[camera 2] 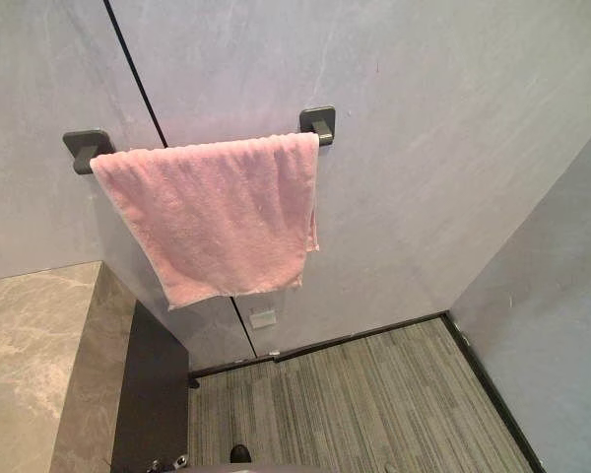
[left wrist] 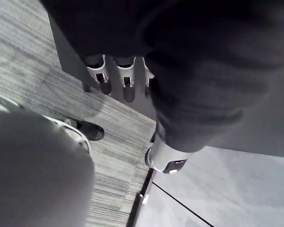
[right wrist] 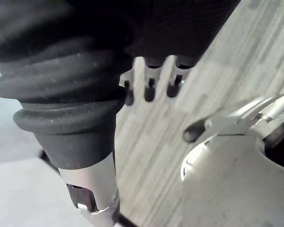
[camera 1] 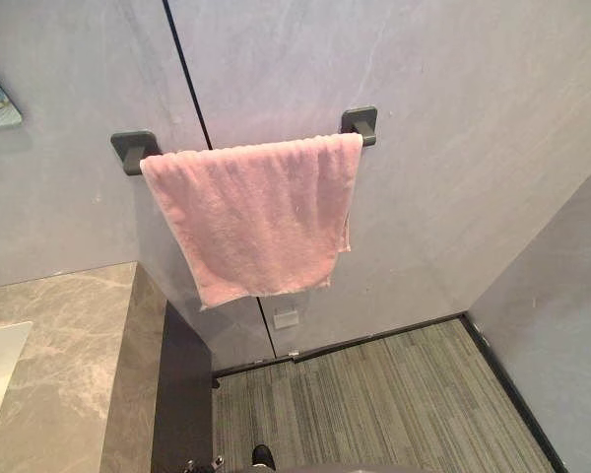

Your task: Organize washtable

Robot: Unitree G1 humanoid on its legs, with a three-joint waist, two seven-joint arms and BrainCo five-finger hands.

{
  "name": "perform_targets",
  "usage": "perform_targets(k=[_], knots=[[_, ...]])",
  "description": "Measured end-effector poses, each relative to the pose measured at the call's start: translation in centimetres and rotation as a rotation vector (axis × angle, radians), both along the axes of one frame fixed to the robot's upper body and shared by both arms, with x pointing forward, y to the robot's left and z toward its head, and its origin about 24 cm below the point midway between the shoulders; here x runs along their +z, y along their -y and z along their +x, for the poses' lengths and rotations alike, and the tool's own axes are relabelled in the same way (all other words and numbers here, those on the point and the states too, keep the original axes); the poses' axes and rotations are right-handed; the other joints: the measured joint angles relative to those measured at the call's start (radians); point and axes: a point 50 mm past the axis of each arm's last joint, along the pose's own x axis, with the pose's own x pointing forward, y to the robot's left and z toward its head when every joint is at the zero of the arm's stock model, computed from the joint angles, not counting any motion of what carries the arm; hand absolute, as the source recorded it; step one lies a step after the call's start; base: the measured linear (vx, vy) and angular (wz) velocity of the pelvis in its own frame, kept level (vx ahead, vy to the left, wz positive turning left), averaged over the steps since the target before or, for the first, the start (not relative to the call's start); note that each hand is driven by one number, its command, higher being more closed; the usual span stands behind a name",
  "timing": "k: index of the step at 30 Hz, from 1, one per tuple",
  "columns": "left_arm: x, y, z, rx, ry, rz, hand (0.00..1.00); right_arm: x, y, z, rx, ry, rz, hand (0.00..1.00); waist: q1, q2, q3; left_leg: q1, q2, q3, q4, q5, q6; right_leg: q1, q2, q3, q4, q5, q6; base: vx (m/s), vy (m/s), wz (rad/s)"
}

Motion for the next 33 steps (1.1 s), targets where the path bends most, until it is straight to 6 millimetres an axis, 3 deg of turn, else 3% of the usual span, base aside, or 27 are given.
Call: perform_targets(k=[3,8,11,14,19,20,21,22,24,27,28,29,30,31,33], knots=[[0.1,-0.3,0.0,-0.041,-0.01,0.017,0.0,0.1,-0.2,1.4,0.069,0.029,0.0,0.0,0.0,-0.01,0.005,-0.001,-0.001,0.004,0.0,-0.001,0.001,-0.013,-0.005,0.002,0.02,-0.006,0.004,0.0,0.01,-0.02],[0.7,-1.0,3.3,-0.302,0.025,0.083,0.0,0.8,-1.3,5.3,0.206,0.142,0.0,0.0,-0.003,-0.023,0.008,-0.03,-0.023,0.008,0.0,-0.012,0.017,-0.102,-0.046,0.051,0.184,-0.083,0.043,0.01,0.028,-0.05],[1.2,0.2,6.4,-0.368,0.109,0.085,0.0,0.8,-1.5,5.5,0.218,0.144,0.001,0.0,-0.004,-0.027,0.014,-0.038,-0.036,-0.067,0.0,-0.015,0.021,-0.109,-0.05,0.098,0.264,-0.081,0.043,0.05,0.061,0.63],[1.5,1.3,7.5,-0.383,0.154,0.066,0.0,0.6,-1.9,5.7,0.234,0.128,0.015,0.0,-0.003,-0.041,0.005,-0.052,-0.036,-0.117,0.001,-0.015,0.021,-0.11,-0.038,0.169,0.291,-0.081,0.043,0.08,0.045,0.56],[1.3,0.3,6.2,-0.338,0.117,0.088,0.0,0.9,-2.4,7.5,0.294,0.164,0.012,0.0,0.001,-0.046,-0.001,-0.078,-0.023,-0.114,0.025,0.003,0.011,-0.115,-0.022,0.267,0.266,-0.112,0.035,0.05,-0.019,0.09],[1.2,0.1,6.1,-0.332,0.113,0.089,0.0,0.9,-2.6,7.8,0.303,0.173,0.015,0.0,-0.001,-0.053,0.006,-0.093,-0.022,-0.116,0.057,0.004,0.014,-0.102,-0.024,0.267,0.247,-0.121,0.036,0.04,-0.172,0.23],[1.3,-0.5,6.1,-0.303,0.109,0.1,0.0,1.1,-3.1,8.7,0.325,0.195,0.019,0.0,0.002,-0.065,0.029,-0.144,-0.003,-0.133,0.185,-0.034,0.01,-0.056,-0.009,0.259,0.198,-0.147,0.03,0.02,-0.146,0.31],[1.3,-0.5,6.2,-0.298,0.111,0.101,0.0,1.2,-3.0,9.0,0.327,0.201,0.016,0.0,0.0,-0.054,0.041,-0.162,0.011,-0.149,0.226,-0.046,0.002,-0.043,0.003,0.25,0.192,-0.151,0.023,-0.06,-0.205,0.45],[1.3,-0.4,6.2,-0.277,0.111,0.094,0.0,1.5,-2.0,9.4,0.332,0.22,-0.021,0.0,-0.002,0.001,0.088,-0.181,0.064,-0.218,0.303,-0.067,-0.017,0.009,0.058,0.205,0.193,-0.154,0.008,-0.14,-0.165,0.58],[0.9,-0.5,5.0,-0.21,0.081,0.086,0.0,1.3,-0.5,8.6,0.332,0.179,-0.051,0.0,-0.001,0.043,0.101,-0.191,0.113,-0.243,0.284,-0.067,-0.039,0.012,0.118,0.153,0.234,-0.168,-0.043,-0.27,-0.21,0.54],[0.7,-0.6,4.1,-0.168,0.059,0.075,0.0,1.1,0.2,7.9,0.308,0.152,-0.058,0.0,-0.008,0.05,0.105,-0.182,0.129,-0.223,0.24,-0.076,-0.05,0.005,0.128,0.113,0.243,-0.172,-0.061,-0.27,-0.226,0.85],[0.6,-0.8,3.5,-0.139,0.041,0.071,0.0,0.9,0.7,6.9,0.286,0.121,-0.06,0.0,-0.008,0.024,0.104,-0.182,0.134,-0.204,0.211,-0.097,-0.072,-0.005,0.121,0.081,0.238,-0.164,-0.077,-0.16,-0.147,0.81],[0.6,-1.1,3.1,-0.114,0.035,0.074,0.0,0.8,0.8,6.5,0.272,0.106,-0.057,0.0,-0.006,0.02,0.107,-0.189,0.137,-0.189,0.228,-0.097,-0.067,-0.017,0.115,0.061,0.242,-0.162,-0.088,-0.2,-0.124,0.71],[0.4,-1.2,2.3,-0.064,0.016,0.066,0.0,0.6,1.4,5.6,0.249,0.075,-0.063,0.0,-0.004,0.016,0.116,-0.233,0.147,-0.165,0.363,-0.11,-0.049,-0.038,0.098,0.028,0.255,-0.157,-0.106,-0.2,-0.091,0.68],[-0.1,-0.8,0.0,-0.007,-0.054,0.033,0.0,0.5,2.2,4.3,0.232,0.035,-0.071,0.0,-0.005,0.014,0.121,-0.246,0.15,-0.135,0.6,-0.159,0.024,-0.041,0.075,-0.008,0.257,-0.152,-0.112,-0.21,-0.064,0.61]])
